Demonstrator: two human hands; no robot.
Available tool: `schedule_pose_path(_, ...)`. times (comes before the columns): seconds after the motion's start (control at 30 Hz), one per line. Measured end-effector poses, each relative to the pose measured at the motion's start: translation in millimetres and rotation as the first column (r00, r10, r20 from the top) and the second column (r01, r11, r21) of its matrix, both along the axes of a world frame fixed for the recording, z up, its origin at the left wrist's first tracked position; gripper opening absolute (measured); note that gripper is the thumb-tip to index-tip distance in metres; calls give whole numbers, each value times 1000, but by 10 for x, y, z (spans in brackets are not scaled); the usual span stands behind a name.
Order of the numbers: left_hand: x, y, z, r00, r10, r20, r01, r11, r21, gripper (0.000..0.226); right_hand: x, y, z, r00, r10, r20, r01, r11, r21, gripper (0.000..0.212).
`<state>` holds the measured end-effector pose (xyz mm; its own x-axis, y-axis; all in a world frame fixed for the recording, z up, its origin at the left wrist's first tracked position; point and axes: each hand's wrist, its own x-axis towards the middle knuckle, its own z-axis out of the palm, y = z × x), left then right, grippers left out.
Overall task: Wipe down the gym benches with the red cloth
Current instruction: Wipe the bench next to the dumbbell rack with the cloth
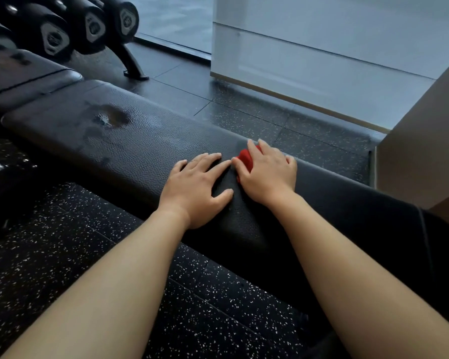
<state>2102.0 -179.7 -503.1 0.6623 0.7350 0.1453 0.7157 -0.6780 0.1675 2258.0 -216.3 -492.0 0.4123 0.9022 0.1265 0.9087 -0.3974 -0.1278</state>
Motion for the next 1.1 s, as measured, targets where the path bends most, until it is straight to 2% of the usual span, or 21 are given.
schedule_pose_path(0.17,9,6,-6,1000,9,14,-9,1000,-3,74,121,355,20,1000,1,7,-1,1000,0,56)
schedule_pose_path(0.3,0,-9,-6,1000,1,-1,-1,1000,-6,74,148,293,-5,999,50,0,-50,998,28,52)
schedule_pose_path(0.5,-32,-48,-19,996,-18,-88,17,1000,-7,67,-15,-308,56,989,144,-23,-143,990,14,51)
schedule_pose_path(0.63,-35,-59,-10,998,-19,-68,18,1000,-22,77,-117,-657,26,989,147,-21,-147,989,5,51)
schedule_pose_path(0.87,-14,-16,7,1000,-3,7,2,1000,13,87,38,-127,0,996,81,-24,-81,997,-6,52)
schedule_pose_path(1.1,-5,1,4,1000,-8,4,8,1000,-8,77,137,240,8,999,35,-24,-35,999,0,50)
